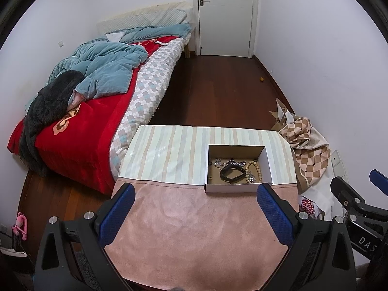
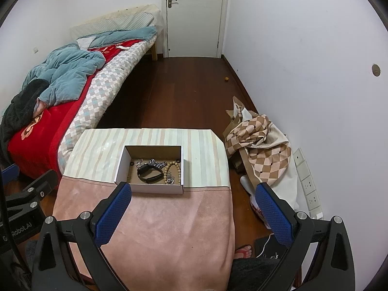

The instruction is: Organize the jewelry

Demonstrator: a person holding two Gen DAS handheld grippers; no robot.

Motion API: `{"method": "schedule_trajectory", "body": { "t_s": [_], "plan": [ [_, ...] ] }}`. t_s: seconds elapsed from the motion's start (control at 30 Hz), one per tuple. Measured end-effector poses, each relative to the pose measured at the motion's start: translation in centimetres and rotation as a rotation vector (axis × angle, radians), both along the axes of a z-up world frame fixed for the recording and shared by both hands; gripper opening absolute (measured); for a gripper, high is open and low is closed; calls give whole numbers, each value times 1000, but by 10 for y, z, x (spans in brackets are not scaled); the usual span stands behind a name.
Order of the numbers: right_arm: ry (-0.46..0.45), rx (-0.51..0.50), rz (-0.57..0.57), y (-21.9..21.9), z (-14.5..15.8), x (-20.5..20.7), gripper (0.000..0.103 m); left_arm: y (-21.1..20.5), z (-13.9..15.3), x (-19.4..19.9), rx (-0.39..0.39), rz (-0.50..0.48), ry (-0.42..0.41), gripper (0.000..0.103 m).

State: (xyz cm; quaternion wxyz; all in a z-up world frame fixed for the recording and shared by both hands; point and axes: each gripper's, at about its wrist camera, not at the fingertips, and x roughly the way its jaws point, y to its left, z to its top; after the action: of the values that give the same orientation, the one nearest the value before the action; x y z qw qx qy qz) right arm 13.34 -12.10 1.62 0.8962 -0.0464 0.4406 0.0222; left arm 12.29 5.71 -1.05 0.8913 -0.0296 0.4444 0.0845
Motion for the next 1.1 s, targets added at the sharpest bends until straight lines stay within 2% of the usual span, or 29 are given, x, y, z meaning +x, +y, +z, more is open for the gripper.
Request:
{"method": "schedule_trajectory", "body": {
  "t_s": [1.1],
  "plan": [
    [6, -8, -5, -8, 0, 1, 103, 3, -3, -6, -2, -6, 2, 102]
  ]
}}
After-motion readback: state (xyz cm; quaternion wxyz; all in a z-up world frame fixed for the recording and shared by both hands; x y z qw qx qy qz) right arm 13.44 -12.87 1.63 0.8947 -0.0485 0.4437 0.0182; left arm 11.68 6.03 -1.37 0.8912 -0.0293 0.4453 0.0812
